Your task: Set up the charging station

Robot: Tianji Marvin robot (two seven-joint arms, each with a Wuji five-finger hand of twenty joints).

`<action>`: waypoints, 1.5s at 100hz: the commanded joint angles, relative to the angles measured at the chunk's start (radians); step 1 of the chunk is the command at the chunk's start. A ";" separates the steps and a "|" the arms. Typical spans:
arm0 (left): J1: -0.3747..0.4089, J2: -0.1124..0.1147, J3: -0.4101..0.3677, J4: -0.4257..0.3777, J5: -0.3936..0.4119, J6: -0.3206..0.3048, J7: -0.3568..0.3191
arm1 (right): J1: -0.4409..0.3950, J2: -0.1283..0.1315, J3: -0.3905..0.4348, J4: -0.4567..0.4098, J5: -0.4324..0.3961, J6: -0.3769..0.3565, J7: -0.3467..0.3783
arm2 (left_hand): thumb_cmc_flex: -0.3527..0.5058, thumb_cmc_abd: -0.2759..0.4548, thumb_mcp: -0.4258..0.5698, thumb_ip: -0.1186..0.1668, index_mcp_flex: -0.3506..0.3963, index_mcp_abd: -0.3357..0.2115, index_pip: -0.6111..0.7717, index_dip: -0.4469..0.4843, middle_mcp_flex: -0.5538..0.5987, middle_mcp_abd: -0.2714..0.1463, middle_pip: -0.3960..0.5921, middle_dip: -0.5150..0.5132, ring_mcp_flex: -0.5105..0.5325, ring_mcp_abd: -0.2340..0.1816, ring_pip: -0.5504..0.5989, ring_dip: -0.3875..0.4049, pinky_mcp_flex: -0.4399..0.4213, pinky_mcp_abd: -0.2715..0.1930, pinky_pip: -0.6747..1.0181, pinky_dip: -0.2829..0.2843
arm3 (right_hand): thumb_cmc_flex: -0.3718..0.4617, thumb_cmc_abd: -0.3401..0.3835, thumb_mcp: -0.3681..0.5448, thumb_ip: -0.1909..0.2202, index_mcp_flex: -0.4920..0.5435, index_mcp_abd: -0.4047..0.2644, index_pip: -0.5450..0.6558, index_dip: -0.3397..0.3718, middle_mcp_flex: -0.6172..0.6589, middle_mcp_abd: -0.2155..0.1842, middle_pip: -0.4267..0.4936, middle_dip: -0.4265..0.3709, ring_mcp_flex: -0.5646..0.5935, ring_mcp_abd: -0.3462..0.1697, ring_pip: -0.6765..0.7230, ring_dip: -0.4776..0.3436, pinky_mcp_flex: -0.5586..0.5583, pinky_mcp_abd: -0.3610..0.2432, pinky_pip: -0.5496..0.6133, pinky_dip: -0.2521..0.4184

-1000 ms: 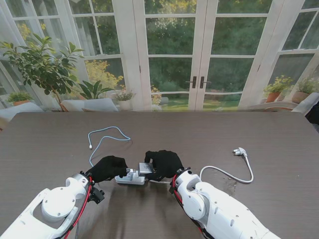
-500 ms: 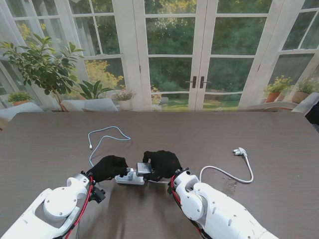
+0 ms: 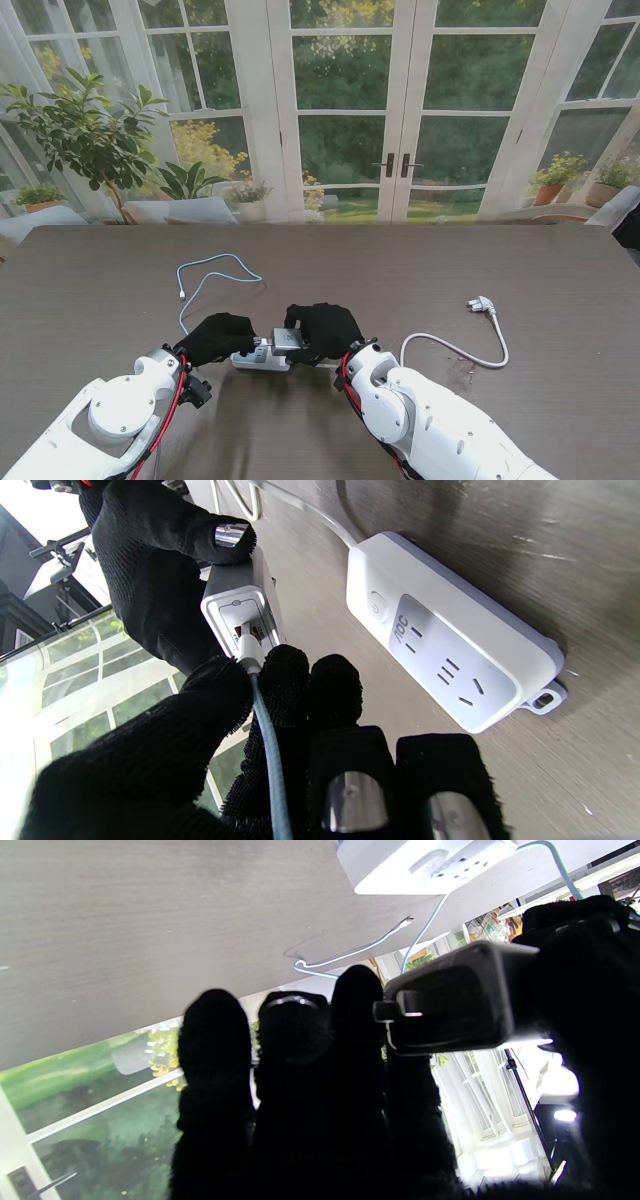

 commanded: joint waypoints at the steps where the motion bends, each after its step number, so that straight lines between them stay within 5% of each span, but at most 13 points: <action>1: -0.001 -0.007 0.002 0.002 0.000 -0.002 -0.015 | -0.004 -0.004 -0.003 -0.008 -0.002 -0.008 0.012 | 0.012 0.004 -0.015 0.025 0.036 0.018 -0.005 0.003 0.120 0.048 0.071 -0.001 -0.020 0.030 0.086 -0.007 0.037 -0.014 0.285 -0.008 | 0.161 0.150 0.164 0.083 0.157 -0.196 0.198 0.093 0.039 -0.004 0.016 0.012 0.017 0.002 0.001 -0.680 -0.003 0.007 0.008 0.016; 150: -0.040 -0.008 0.039 0.046 -0.012 -0.017 -0.024 | 0.000 -0.013 -0.025 -0.006 0.000 -0.015 0.004 | 0.015 -0.004 -0.009 0.024 0.035 0.015 -0.003 -0.004 0.118 0.048 0.067 -0.001 -0.020 0.039 0.077 -0.008 0.036 -0.010 0.285 -0.010 | 0.162 0.151 0.162 0.084 0.157 -0.195 0.197 0.093 0.041 -0.003 0.016 0.014 0.023 0.004 0.007 -0.678 -0.002 0.003 0.009 0.023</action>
